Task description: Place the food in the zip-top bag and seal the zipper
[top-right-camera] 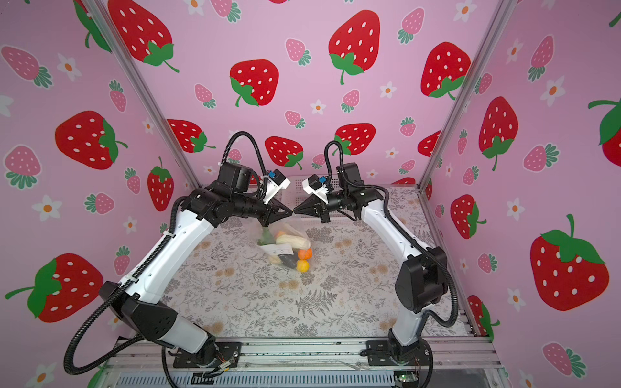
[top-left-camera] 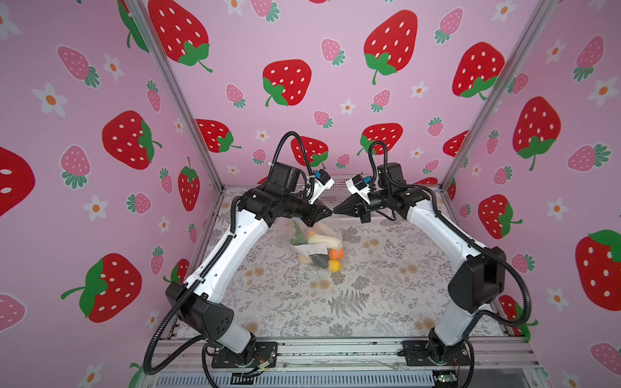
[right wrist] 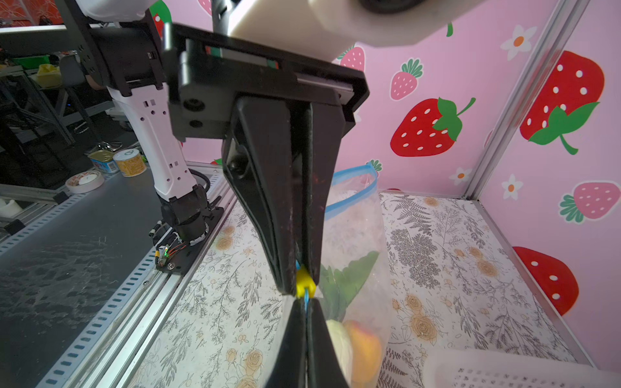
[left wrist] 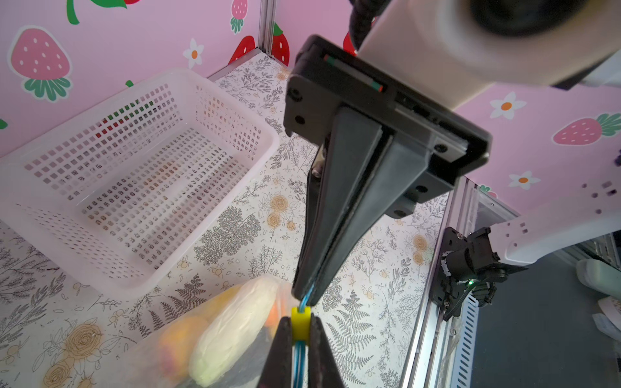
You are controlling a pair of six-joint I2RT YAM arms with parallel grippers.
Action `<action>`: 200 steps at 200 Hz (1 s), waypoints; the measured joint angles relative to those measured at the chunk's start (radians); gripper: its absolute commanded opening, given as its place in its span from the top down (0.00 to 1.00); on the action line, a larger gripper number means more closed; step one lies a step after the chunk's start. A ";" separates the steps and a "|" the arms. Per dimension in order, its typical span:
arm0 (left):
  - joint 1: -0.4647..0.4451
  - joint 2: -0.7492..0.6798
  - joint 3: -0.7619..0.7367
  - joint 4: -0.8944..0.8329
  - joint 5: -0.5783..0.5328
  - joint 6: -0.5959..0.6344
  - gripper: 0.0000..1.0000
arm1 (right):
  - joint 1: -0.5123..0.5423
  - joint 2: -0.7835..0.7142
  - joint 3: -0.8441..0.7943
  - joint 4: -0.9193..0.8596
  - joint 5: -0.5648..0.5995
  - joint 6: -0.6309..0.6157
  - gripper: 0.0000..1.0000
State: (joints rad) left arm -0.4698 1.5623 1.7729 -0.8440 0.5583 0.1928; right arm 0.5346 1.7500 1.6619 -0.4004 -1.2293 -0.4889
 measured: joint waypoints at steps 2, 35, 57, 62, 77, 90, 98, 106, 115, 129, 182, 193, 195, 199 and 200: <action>-0.001 0.000 0.000 0.000 -0.002 0.001 1.00 | 0.000 -0.003 -0.003 0.003 0.006 0.005 1.00; -0.003 0.000 0.000 0.010 -0.031 0.018 1.00 | 0.004 -0.026 -0.018 0.033 0.074 0.051 1.00; -0.004 0.000 0.000 0.010 -0.051 0.026 1.00 | 0.007 -0.026 -0.018 0.039 0.097 0.061 1.00; -0.005 0.000 0.000 0.011 -0.055 0.029 1.00 | 0.007 -0.026 -0.018 0.040 0.100 0.063 1.00; -0.006 0.000 0.000 0.012 -0.064 0.036 1.00 | 0.007 -0.026 -0.018 0.040 0.105 0.066 1.00; -0.008 0.000 0.000 0.014 -0.072 0.043 1.00 | 0.007 -0.026 -0.018 0.040 0.110 0.068 1.00; -0.008 0.000 0.000 0.014 -0.077 0.047 1.00 | 0.007 -0.027 -0.018 0.040 0.113 0.068 1.00; -0.009 0.000 0.000 0.016 -0.080 0.048 1.00 | 0.007 -0.028 -0.018 0.040 0.116 0.068 1.00; -0.010 -0.001 0.000 0.016 -0.085 0.050 1.00 | 0.007 -0.029 -0.018 0.040 0.119 0.068 1.00; -0.012 -0.003 0.000 0.017 -0.092 0.054 1.00 | 0.007 -0.030 -0.018 0.040 0.119 0.068 1.00; -0.014 -0.035 -0.034 0.023 -0.124 0.065 1.00 | 0.006 -0.031 -0.018 0.036 0.121 0.068 1.00; -0.014 -0.041 -0.037 0.023 -0.132 0.066 1.00 | 0.006 -0.031 -0.018 0.037 0.121 0.068 1.00; -0.014 -0.042 -0.038 0.023 -0.133 0.066 1.00 | 0.006 -0.031 -0.018 0.037 0.121 0.068 1.00; -0.014 -0.043 -0.038 0.022 -0.135 0.066 1.00 | 0.005 -0.031 -0.018 0.037 0.121 0.068 1.00; -0.014 -0.043 -0.038 0.022 -0.136 0.066 1.00 | 0.005 -0.031 -0.018 0.037 0.121 0.068 1.00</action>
State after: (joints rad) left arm -0.4835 1.5192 1.7348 -0.8223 0.4221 0.2584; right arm 0.5400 1.7187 1.6440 -0.3634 -1.1084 -0.4213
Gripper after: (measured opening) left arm 0.101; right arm 0.049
